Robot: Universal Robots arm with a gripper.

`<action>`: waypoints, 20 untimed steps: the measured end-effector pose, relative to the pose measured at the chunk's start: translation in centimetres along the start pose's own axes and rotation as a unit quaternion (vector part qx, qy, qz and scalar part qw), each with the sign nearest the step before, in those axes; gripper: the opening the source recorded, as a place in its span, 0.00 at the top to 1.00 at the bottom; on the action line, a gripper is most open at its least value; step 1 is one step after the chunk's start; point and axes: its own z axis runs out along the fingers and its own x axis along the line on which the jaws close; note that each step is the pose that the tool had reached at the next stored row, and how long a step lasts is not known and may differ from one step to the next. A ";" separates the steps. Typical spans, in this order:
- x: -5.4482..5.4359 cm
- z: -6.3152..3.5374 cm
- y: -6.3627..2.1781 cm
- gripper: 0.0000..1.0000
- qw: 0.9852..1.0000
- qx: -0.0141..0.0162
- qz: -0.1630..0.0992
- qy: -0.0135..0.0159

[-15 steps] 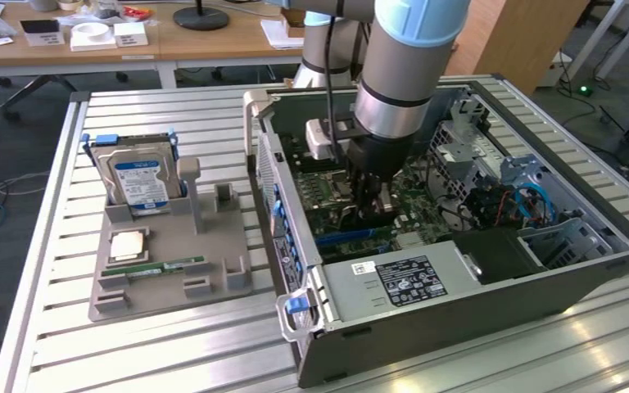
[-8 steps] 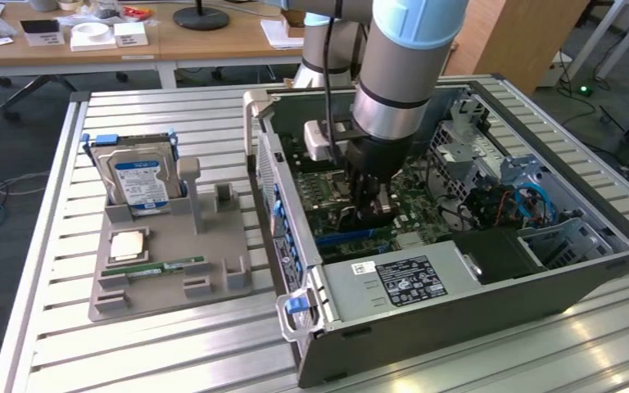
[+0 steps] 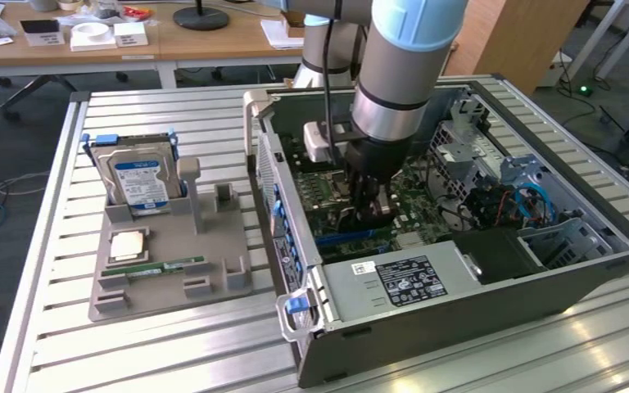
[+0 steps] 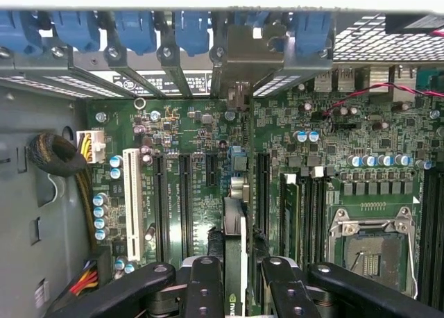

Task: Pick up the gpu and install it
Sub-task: 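Insert the gpu into the slot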

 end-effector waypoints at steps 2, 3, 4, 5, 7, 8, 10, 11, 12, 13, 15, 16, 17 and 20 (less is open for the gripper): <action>0.0 0.06 0.00 0.74 1.000 0.000 0.000 0.000; 0.0 0.11 0.00 0.74 1.000 0.000 0.000 0.000; 0.0 0.15 0.00 0.74 1.000 0.000 0.000 0.000; 0.0 0.19 0.01 0.74 1.000 0.000 0.000 0.000; 0.0 0.27 0.01 0.74 1.000 0.000 0.001 0.000; 0.0 0.31 0.01 0.74 1.000 0.000 0.001 0.000; 0.0 0.38 0.01 0.74 1.000 0.000 0.001 0.000; 0.0 0.42 0.01 0.74 1.000 0.000 0.001 0.000; 0.0 0.46 0.01 0.74 1.000 0.000 0.001 0.000; 0.0 0.51 0.01 0.74 1.000 0.000 0.001 0.000; 0.0 0.54 0.02 0.74 1.000 0.000 0.001 0.000; 0.0 0.54 0.01 0.74 1.000 0.000 0.001 0.000; 0.0 0.56 0.01 0.74 1.000 0.000 0.001 0.000; 0.0 0.56 0.02 0.74 1.000 0.000 0.001 0.000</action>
